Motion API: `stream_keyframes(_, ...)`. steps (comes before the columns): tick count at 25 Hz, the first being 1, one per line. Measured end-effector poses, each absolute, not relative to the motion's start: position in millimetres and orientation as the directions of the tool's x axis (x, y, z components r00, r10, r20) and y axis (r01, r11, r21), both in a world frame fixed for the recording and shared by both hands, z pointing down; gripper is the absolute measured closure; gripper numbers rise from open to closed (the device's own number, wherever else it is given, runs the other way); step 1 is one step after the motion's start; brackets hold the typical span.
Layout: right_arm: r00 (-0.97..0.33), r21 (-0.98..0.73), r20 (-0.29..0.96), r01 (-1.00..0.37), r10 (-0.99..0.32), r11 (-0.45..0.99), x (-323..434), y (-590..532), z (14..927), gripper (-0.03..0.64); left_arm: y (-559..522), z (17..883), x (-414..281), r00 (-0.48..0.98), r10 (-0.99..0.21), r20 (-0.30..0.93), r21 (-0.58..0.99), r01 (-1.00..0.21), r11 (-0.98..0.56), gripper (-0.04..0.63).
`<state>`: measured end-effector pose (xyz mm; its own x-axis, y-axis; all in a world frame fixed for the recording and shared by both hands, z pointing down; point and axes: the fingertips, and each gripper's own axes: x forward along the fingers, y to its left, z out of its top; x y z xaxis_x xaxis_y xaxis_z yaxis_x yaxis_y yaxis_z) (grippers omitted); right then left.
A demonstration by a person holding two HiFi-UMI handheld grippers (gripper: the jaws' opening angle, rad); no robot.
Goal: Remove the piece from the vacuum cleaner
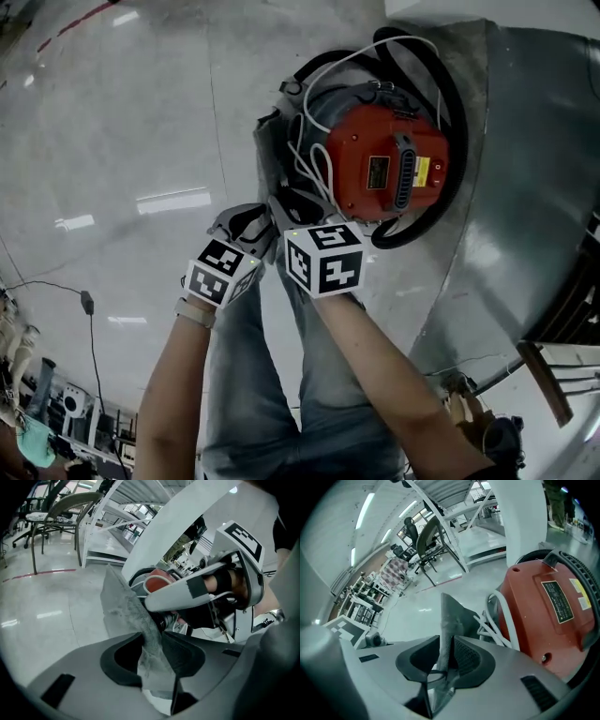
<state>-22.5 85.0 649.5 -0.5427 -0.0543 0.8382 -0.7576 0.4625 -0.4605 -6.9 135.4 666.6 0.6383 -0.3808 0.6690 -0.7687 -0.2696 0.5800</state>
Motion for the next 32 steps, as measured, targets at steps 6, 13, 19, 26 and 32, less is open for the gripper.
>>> stream_keyframes(6,-0.486,-0.424,0.874,-0.779,-0.018,0.461,-28,87,665,0.514,147,673,-3,0.675,-0.333,0.659,0.604,-0.738,-0.3,0.448)
stream_keyframes(13,-0.47,-0.411,0.883,-0.781,-0.01,0.471,-26,85,668,0.572,144,671,8,0.691,-0.295,0.66,0.568,-0.716,-0.406,0.56)
stream_keyframes(19,-0.435,-0.371,0.899,-0.825,-0.057,0.427,-14,78,655,0.578,143,666,15,0.702,-0.3,0.646,0.561,-0.703,-0.438,0.563)
stream_keyframes(26,-0.406,-0.341,0.912,-0.82,-0.048,0.46,-13,86,664,0.577,145,674,18,0.728,-0.263,0.633,0.633,-0.682,-0.365,0.563)
stream_keyframes(32,-0.415,-0.357,0.909,-0.818,-0.034,0.45,-7,91,663,0.577,150,679,21,0.744,-0.239,0.624,0.66,-0.665,-0.348,0.563)
